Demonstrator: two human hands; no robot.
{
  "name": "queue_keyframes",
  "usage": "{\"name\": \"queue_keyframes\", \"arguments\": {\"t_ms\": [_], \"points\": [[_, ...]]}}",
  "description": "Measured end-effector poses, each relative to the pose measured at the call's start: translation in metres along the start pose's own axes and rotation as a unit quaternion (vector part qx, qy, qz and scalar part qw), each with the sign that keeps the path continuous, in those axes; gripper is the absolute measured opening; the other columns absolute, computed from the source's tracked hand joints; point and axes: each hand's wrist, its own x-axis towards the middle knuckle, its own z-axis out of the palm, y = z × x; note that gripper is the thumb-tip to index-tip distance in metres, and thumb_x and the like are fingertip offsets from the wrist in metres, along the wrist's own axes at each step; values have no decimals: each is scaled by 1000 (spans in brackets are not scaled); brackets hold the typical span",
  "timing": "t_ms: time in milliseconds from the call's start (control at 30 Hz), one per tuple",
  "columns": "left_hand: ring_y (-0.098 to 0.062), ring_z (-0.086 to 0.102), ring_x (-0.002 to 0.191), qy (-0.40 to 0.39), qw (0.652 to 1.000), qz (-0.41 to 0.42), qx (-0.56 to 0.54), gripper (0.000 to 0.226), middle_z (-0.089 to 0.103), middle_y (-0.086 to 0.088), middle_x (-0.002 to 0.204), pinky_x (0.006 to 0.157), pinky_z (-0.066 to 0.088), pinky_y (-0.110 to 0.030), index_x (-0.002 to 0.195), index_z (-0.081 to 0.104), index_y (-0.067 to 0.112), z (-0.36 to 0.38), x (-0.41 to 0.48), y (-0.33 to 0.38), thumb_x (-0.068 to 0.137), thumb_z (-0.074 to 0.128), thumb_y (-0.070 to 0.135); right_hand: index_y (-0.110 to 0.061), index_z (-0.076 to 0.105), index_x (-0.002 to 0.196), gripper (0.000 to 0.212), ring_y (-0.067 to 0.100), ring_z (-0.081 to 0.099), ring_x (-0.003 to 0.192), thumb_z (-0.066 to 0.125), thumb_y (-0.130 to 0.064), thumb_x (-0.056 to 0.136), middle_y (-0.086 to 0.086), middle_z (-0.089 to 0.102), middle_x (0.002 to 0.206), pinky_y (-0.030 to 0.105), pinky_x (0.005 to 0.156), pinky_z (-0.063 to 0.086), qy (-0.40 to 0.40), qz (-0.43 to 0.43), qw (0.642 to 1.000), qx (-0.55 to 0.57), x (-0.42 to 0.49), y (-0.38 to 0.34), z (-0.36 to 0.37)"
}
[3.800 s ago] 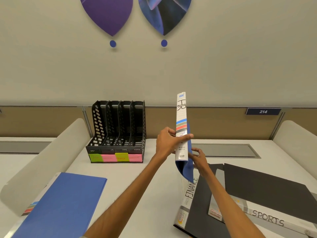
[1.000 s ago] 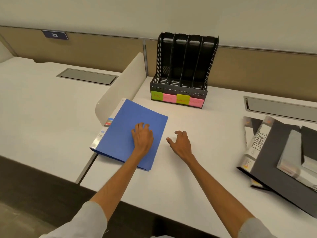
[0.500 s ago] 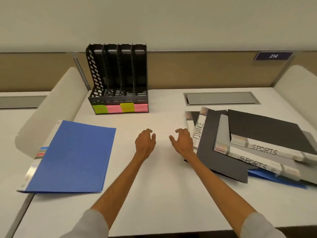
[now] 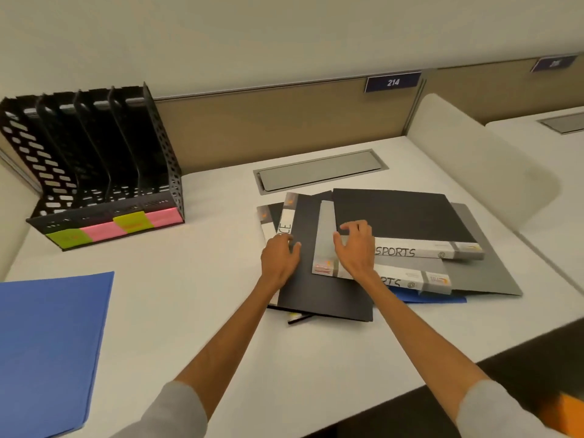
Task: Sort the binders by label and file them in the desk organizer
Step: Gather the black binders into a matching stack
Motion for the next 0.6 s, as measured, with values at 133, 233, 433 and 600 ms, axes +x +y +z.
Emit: {"name": "queue_keyframes", "arguments": {"t_ms": [133,233,433,600], "points": [[-22,58,111,-25,999,32,22,49,64,-6,120,95,47,-37,117,64,14,36,10,34,88,59,53,-13,61,112,30,21,48,112,59,-36,92,6,53,121,34,94,40,7,36,998,-49,19,49,-27],[-27,37,133,-115,986,23,116,74,46,-9,140,110,28,-54,132,52,17,59,18,57,80,57,69,-13,56,120,39,24,43,121,55,-41,93,8,49,129,39,102,33,2,81,992,-98,30,85,-49],[-38,14,142,-193,962,-8,192,87,21,-21,150,111,15,-59,145,31,22,94,30,89,78,57,72,-11,42,137,64,30,26,139,43,-58,93,15,34,146,51,113,21,-49,173,962,-206,40,155,-97],[-39,13,143,-146,966,-16,212,75,18,-23,153,112,12,-60,148,28,26,109,35,100,88,44,68,-10,27,149,92,37,11,147,46,-73,85,20,20,157,54,118,9,-73,283,939,-184,50,185,-121]]}}
